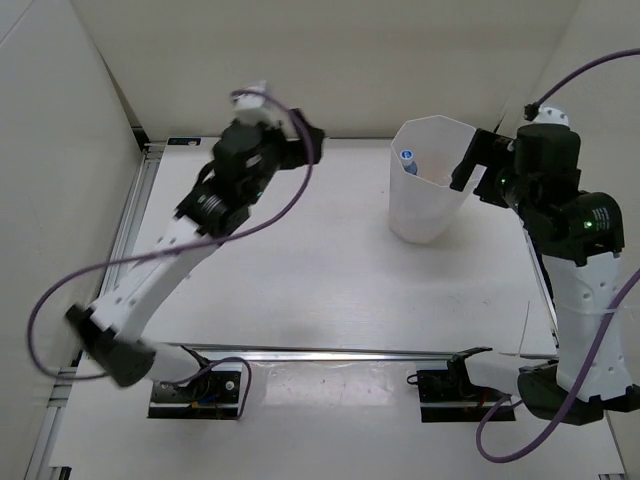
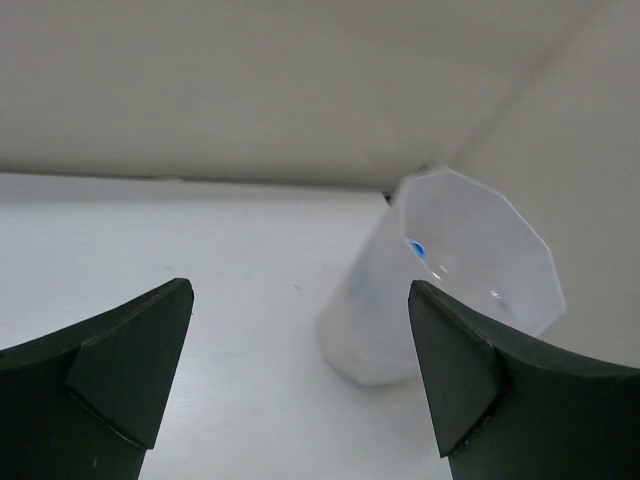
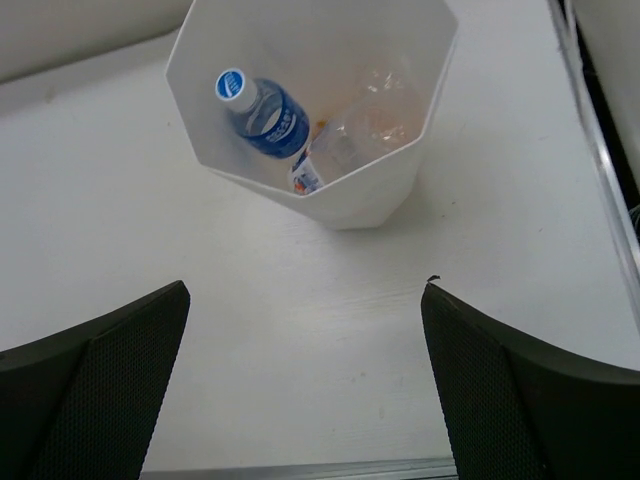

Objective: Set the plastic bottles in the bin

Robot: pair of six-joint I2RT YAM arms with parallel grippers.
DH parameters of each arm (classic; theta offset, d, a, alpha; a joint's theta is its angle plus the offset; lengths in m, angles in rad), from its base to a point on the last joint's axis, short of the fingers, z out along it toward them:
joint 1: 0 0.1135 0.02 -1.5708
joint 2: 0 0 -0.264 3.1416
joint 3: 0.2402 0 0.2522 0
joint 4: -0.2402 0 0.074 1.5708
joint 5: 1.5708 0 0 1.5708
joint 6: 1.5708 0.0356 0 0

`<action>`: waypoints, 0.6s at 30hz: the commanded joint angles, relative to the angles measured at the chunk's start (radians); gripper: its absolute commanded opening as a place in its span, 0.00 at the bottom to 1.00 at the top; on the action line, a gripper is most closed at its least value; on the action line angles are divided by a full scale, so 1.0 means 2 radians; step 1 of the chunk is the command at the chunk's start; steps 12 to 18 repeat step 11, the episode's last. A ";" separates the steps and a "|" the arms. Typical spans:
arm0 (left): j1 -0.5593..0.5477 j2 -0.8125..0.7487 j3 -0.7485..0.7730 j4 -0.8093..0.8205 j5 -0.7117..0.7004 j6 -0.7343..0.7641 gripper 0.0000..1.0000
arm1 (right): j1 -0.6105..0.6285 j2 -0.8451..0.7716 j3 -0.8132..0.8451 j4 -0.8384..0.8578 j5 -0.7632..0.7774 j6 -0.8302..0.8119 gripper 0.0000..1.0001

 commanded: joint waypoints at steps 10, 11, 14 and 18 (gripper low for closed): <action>0.016 -0.313 -0.353 -0.010 -0.462 0.126 1.00 | -0.011 0.013 -0.038 0.042 -0.094 -0.025 1.00; 0.027 -0.318 -0.383 -0.010 -0.504 0.126 1.00 | -0.011 0.017 -0.038 0.042 -0.094 -0.017 1.00; 0.027 -0.318 -0.383 -0.010 -0.504 0.126 1.00 | -0.011 0.017 -0.038 0.042 -0.094 -0.017 1.00; 0.027 -0.318 -0.383 -0.010 -0.504 0.126 1.00 | -0.011 0.017 -0.038 0.042 -0.094 -0.017 1.00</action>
